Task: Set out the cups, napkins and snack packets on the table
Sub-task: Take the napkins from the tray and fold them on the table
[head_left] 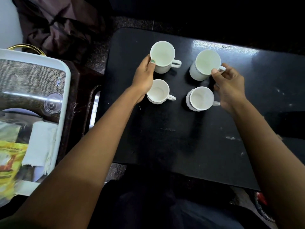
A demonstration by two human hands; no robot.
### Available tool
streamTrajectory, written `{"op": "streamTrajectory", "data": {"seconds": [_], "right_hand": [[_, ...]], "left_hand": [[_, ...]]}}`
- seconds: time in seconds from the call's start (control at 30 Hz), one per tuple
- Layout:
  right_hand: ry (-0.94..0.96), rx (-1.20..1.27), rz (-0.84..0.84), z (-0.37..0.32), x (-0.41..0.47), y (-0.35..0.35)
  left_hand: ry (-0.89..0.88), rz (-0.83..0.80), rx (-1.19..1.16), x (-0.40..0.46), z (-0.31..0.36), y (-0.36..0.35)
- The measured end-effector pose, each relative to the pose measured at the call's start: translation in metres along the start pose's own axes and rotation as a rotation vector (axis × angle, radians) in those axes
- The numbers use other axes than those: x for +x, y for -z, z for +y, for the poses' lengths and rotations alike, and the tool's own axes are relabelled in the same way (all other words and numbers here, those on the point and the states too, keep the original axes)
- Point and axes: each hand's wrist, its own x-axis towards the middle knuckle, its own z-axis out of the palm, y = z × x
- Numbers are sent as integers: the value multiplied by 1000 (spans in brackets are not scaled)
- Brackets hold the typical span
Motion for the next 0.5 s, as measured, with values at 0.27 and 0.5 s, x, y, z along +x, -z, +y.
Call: {"op": "streamTrajectory", "data": {"seconds": [0.27, 0.5], "right_hand": [[3, -75, 105, -13, -17, -2], [301, -217, 202, -35, -77, -30]], "left_hand": [[68, 59, -87, -11, 0, 2], [-15, 292, -192, -56, -14, 22]]}}
